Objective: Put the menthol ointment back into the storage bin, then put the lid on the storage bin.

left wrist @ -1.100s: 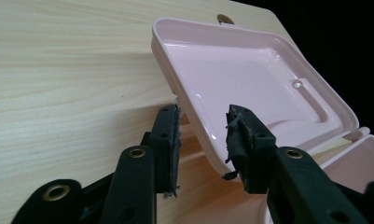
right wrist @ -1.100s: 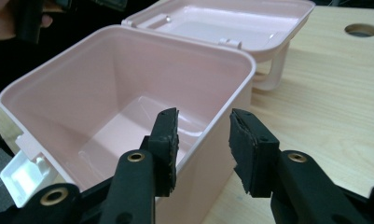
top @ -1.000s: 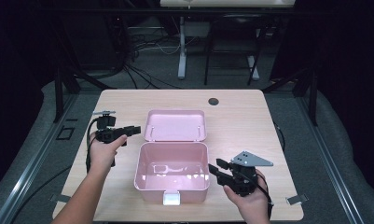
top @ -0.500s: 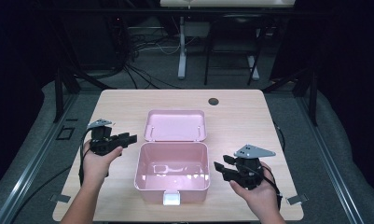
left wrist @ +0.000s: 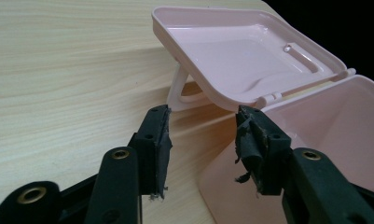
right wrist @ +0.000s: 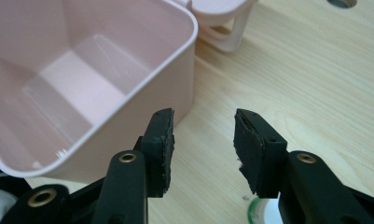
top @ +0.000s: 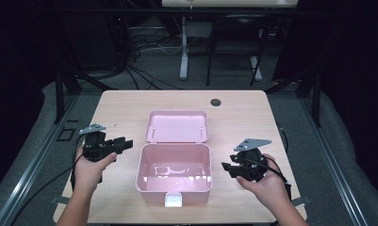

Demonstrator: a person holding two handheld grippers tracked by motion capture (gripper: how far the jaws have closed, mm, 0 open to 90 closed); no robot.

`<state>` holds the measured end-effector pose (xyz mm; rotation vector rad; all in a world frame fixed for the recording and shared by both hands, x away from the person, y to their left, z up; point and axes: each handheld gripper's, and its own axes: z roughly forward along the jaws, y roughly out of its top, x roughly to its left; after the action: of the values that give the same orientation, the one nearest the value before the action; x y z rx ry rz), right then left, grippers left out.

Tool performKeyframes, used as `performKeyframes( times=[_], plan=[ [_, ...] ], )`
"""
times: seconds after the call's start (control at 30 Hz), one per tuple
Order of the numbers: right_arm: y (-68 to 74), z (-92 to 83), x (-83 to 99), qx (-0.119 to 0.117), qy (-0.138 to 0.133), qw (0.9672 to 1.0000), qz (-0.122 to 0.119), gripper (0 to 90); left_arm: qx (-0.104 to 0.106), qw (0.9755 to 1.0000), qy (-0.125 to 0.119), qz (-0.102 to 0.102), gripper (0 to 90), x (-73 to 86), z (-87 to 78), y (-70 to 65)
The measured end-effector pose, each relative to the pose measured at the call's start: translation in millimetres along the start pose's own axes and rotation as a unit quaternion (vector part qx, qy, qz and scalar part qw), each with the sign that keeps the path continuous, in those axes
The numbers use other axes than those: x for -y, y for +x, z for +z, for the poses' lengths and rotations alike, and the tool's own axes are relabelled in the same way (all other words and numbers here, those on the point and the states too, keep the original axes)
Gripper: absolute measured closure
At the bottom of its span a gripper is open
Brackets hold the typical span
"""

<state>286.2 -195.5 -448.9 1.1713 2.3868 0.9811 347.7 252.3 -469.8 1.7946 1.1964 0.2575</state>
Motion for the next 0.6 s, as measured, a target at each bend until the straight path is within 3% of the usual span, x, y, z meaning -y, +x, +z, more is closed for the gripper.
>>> performKeyframes(
  times=[0.43, 0.6],
  plan=[
    [-12.1, 7.8, -6.4, 0.018, 0.072, 0.9966, -0.035, 54.3, -0.002, 0.9997, 0.011, 0.023, 54.2, 3.2, -4.8, -7.2],
    [-15.6, 9.6, -7.1, 0.021, 0.088, 0.9952, -0.037, 52.1, -0.006, 0.9993, 0.02, 0.03, 50.9, 2.2, -5.9, -11.2]
  ],
)
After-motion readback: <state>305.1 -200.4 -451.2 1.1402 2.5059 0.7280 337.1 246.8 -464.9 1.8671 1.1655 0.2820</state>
